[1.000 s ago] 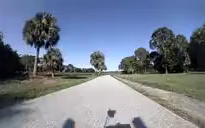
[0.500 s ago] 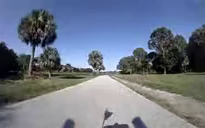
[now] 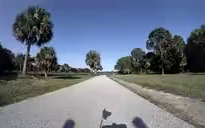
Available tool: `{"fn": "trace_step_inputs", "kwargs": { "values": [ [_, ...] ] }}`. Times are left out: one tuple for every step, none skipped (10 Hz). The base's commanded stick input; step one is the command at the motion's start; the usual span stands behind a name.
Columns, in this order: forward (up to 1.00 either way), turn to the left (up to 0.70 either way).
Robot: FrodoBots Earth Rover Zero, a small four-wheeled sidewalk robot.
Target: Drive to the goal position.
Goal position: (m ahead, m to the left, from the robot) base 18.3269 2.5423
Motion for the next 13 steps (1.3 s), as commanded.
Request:
{"fn": "trace_step_inputs", "kwargs": {
  "values": [
    [0.70, 0.00],
    [0.70, 0.00],
    [0.70, 0.00],
    [0.70, 0.00],
    [0.70, 0.00],
    [0.70, 0.00],
    [0.70, 0.00],
    [0.70, 0.00],
    [0.70, 0.00],
    [0.70, 0.00],
    [0.70, 0.00],
    [0.70, 0.00],
    [0.70, 0.00]
  ]
}}
